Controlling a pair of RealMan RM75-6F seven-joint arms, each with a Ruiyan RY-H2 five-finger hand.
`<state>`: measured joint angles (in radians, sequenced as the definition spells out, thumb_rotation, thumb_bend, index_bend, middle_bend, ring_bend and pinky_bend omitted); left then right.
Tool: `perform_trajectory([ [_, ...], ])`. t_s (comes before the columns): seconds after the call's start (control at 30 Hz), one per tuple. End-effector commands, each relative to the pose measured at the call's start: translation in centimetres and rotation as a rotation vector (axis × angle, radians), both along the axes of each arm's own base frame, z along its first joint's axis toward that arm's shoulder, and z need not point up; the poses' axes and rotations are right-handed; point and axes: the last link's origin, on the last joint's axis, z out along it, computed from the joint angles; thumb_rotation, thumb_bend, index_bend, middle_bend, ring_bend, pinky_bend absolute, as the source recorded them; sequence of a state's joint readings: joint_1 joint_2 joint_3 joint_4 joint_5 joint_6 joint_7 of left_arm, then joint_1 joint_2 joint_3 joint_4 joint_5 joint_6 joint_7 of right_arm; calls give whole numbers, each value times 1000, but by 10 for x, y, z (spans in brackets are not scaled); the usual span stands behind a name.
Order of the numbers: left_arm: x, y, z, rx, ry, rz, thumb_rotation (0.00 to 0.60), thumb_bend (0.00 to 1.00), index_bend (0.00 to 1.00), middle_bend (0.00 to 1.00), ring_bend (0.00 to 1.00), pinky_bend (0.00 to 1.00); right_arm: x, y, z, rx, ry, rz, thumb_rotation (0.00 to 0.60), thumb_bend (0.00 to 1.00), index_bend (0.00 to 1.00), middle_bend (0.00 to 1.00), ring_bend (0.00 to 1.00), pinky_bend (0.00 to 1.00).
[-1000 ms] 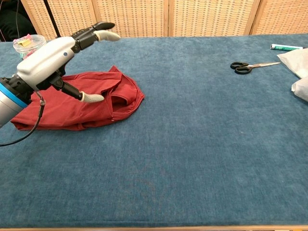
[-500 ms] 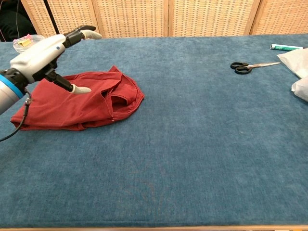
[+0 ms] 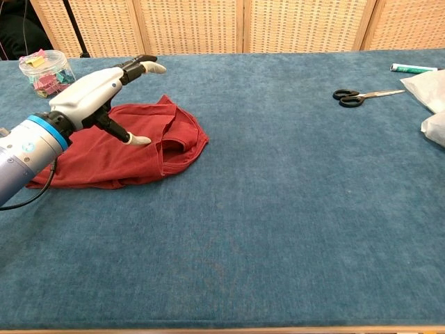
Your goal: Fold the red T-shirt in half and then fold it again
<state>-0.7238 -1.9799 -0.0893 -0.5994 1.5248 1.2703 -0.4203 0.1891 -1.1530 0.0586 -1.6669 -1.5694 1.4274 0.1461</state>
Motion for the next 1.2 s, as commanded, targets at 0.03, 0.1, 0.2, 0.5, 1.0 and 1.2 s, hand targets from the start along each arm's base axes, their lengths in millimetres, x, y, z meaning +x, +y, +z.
perform_trajectory([
  [0.03,-1,-1,-7,-13,18,5,600,0,0,0,0,0,0,0,0,1,0,2,600,0,0,0,0,37],
  [0.1,-2,-1,-8,-15,24,8,600,0,0,0,0,0,0,1,0,0,0,2,600,0,0,0,0,37],
  [0.2,-3,0,-8,-16,21,11,600,0,0,0,0,0,0,1,0,1,-1,1,600,0,0,0,0,37],
  [0.5,1,4,4,17,-25,-2,600,0,0,0,0,0,1,1,0,1,0,4,600,0,0,0,0,37],
  [1.0,-39,-17,110,79,20,88,600,0,0,0,0,0,5,5,0,5,-6,26,600,0,0,0,0,37],
  [1.2,-72,-67,155,33,72,236,600,0,0,0,0,0,8,8,-1,13,-1,44,600,0,0,0,0,22],
])
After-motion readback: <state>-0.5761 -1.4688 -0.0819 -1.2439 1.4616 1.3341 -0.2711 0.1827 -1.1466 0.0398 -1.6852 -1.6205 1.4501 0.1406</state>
